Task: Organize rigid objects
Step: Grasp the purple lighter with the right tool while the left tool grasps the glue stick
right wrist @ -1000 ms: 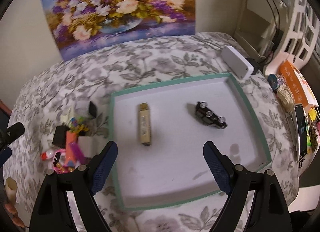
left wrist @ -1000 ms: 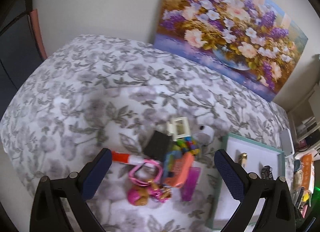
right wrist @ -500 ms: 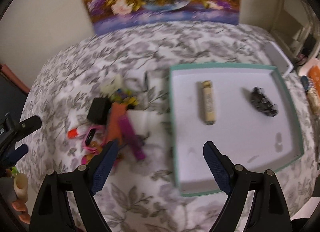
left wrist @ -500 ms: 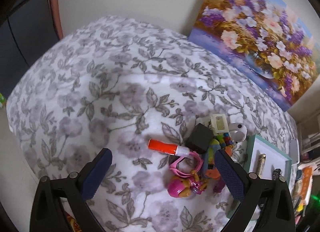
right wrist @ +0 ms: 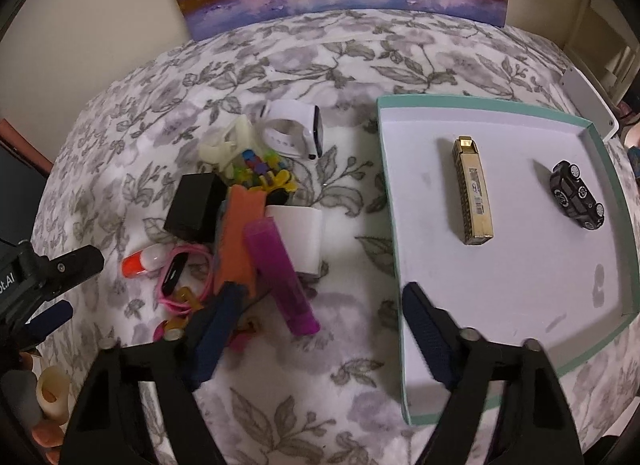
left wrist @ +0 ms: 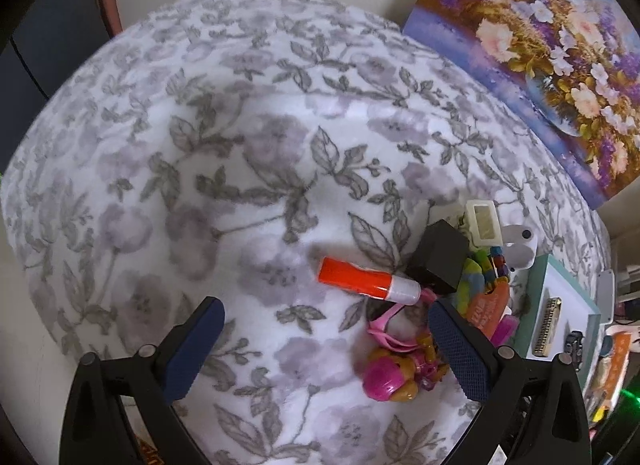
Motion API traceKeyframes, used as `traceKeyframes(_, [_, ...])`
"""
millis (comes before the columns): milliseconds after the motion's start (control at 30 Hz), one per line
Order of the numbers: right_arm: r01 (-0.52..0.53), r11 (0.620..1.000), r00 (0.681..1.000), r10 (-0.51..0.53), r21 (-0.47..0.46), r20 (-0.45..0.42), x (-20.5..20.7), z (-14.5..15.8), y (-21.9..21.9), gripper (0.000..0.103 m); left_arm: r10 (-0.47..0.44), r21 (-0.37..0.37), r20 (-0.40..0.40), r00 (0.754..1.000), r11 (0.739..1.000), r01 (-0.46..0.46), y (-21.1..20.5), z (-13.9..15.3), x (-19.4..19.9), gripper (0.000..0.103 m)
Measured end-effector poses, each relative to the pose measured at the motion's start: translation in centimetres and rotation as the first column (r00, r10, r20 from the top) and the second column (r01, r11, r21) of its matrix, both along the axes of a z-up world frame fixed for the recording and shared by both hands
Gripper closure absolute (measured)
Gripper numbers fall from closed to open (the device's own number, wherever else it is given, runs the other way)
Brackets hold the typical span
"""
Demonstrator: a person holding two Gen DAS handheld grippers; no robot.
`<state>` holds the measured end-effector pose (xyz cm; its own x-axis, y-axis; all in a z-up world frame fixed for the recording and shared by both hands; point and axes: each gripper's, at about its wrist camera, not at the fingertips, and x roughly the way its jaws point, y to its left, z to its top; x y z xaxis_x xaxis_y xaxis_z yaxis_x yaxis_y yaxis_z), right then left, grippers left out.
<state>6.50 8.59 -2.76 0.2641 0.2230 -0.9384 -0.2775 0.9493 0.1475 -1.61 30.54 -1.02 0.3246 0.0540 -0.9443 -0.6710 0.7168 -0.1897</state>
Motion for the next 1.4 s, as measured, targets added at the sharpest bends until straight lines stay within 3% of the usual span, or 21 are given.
traceKeyframes(133, [-0.016,1.000,1.000,0.016,-0.020,0.022,0.1,0.0,0.2,0.035,-0.018,-0.030,-0.006,1.000,0.999,0.018,-0.2,-1.0,1.1,0.000])
traceKeyframes(300, [-0.056,0.998,0.998,0.056,-0.015,-0.010,0.0,-0.6,0.9,0.053,-0.031,-0.086,-0.021,0.999,0.996,0.029,-0.1,-2.8,2.4,0.000])
traceKeyframes(467, [-0.075,0.997,0.997,0.075,-0.013,-0.025,-0.1,-1.1,1.4,0.059,-0.046,-0.113,-0.033,0.998,0.993,0.042,0.0,-4.0,3.1,0.000])
traceKeyframes(733, [-0.086,0.996,0.995,0.084,-0.023,-0.056,0.1,-2.3,2.0,0.067,-0.080,-0.064,-0.039,0.996,0.995,0.078,-0.3,-4.9,3.9,0.001])
traceKeyframes(900, [-0.079,0.997,0.994,0.077,-0.023,-0.078,0.4,-3.1,2.1,0.077,-0.120,-0.048,-0.055,0.991,0.992,0.117,-0.8,-5.7,4.8,0.015])
traceKeyframes(1100, [-0.072,0.997,0.994,0.071,-0.020,-0.083,0.3,-3.3,2.0,0.083,-0.136,-0.053,-0.037,0.990,0.990,0.134,-0.9,-5.7,5.0,0.022])
traceKeyframes(1400, [-0.061,0.998,0.994,0.062,0.017,-0.090,0.4,-2.6,1.1,0.083,-0.142,-0.026,-0.042,0.989,0.990,0.141,-1.4,-4.3,4.7,0.023])
